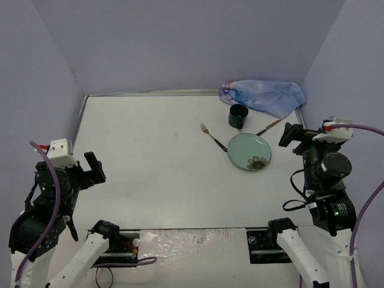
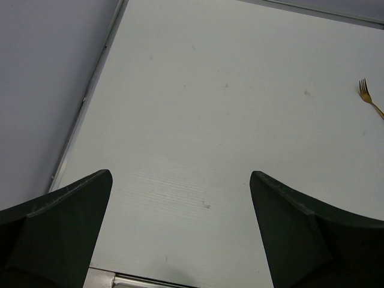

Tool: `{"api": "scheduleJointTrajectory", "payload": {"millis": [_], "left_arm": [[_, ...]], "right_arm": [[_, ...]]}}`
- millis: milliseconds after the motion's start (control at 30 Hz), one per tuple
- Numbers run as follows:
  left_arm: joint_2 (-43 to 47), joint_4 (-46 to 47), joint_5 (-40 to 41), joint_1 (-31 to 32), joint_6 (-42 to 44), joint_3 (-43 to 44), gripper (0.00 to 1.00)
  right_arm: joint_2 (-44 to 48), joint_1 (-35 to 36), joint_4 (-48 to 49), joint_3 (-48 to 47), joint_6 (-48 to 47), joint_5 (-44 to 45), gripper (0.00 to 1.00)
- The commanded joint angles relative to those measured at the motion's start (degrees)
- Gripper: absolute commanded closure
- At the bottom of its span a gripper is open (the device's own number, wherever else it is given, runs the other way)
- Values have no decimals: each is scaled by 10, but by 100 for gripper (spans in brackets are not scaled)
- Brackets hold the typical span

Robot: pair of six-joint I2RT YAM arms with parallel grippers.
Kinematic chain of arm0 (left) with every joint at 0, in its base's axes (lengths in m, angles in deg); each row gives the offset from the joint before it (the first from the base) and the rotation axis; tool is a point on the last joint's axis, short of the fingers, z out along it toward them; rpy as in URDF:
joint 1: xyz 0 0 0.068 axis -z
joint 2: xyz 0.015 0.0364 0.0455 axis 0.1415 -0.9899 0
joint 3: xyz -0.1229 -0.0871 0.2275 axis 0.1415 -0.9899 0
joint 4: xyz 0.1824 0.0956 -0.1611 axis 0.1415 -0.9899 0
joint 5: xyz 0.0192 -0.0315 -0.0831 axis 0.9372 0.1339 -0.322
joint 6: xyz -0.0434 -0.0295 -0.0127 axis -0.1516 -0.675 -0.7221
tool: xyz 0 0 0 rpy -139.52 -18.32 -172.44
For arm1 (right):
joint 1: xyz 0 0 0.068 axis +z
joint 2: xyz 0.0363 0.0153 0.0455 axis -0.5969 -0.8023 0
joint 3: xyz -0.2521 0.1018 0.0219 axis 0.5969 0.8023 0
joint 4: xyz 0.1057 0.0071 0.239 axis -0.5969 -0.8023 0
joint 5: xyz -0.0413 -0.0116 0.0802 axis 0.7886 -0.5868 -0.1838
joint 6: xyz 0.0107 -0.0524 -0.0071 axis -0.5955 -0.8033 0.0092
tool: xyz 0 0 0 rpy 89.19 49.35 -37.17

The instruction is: Set the dinner table for one person

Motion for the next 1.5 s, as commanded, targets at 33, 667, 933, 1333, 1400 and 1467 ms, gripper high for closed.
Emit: {"api": "scheduleJointTrajectory", "payload": {"millis": [33, 667, 933, 1333, 1400, 1467], "left_arm": [[-21, 31, -16, 3, -14, -3, 3], [-94, 95, -130, 3, -66, -76, 3], [-92, 100, -116, 3, -63, -97, 3], [-93, 160, -108, 2, -85, -152, 3], [-99, 161, -99, 2, -78, -152, 3], [-106, 163, -93, 3, -73, -154, 3]], "right_arm": [[-22, -1, 42, 3, 28, 16, 0], [-467, -37, 159, -114, 131, 64, 0], [-708, -99, 188, -250, 50, -56, 0], [-870, -159, 297, -320, -120, -197, 0], [-896, -165, 299, -338, -142, -216, 0], [-925, -167, 296, -359, -153, -223, 0]]}}
